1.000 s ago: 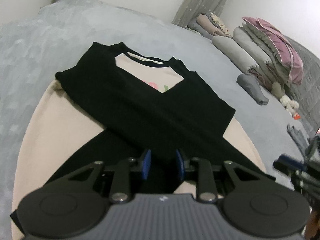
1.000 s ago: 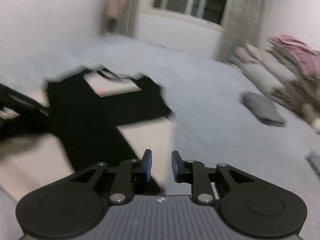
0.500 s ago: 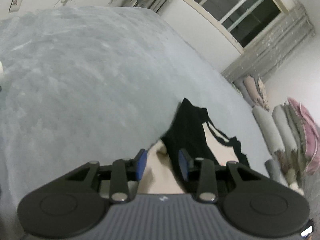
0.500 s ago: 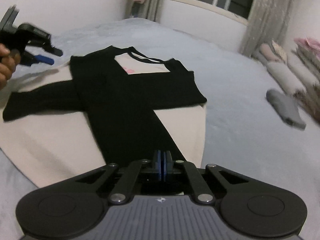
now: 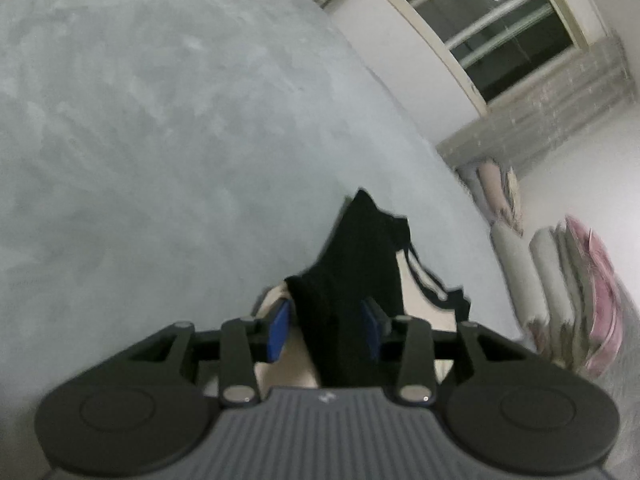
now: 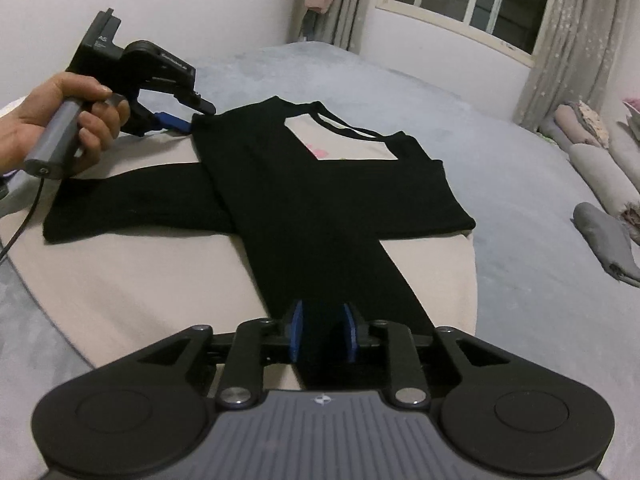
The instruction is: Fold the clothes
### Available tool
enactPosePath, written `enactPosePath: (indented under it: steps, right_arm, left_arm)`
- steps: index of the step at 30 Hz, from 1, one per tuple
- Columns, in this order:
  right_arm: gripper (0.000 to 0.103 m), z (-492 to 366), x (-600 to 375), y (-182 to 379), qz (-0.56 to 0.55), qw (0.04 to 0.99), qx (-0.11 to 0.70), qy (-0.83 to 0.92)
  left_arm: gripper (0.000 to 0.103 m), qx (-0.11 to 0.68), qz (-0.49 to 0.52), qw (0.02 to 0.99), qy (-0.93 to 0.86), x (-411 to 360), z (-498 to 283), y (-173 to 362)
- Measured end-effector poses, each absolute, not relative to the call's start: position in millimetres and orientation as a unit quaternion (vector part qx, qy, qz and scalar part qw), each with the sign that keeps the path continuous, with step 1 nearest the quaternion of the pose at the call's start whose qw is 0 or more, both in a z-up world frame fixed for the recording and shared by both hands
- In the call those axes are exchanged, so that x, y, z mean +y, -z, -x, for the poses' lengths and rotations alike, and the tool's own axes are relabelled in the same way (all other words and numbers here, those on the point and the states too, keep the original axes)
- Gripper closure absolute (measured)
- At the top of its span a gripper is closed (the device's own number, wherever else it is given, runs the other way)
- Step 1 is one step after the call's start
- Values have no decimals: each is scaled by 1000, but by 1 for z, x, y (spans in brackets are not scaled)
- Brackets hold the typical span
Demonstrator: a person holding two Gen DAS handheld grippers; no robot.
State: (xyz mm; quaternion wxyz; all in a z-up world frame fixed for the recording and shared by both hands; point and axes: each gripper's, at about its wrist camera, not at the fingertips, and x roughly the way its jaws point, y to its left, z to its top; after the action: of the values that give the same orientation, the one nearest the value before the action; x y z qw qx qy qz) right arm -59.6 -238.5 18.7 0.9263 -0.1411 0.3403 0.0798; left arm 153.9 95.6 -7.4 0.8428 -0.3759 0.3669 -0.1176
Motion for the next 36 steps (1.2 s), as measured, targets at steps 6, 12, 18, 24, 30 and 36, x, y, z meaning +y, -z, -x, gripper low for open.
enactPosePath:
  steps: [6, 12, 18, 24, 30, 36]
  right_arm:
    - [76, 52, -239, -15, 131, 925, 351, -70]
    - [76, 53, -241, -15, 117, 925, 355, -72]
    - [76, 54, -242, -17, 116, 927, 349, -74]
    - [76, 53, -241, -17, 113, 926, 351, -79]
    - [75, 51, -245, -16, 101, 926, 356, -78]
    - [68, 49, -251, -20, 64, 929, 353, -87]
  left_arm:
    - [64, 360, 395, 838, 110, 92, -158, 10]
    - [94, 352, 345, 867, 66, 85, -155, 16]
    - [96, 326, 236, 915, 38, 62, -142, -1]
    - [96, 314, 151, 937, 16, 46, -133, -9]
    - [95, 336, 169, 926, 15, 56, -136, -5]
    - [92, 334, 257, 905, 51, 86, -135, -5]
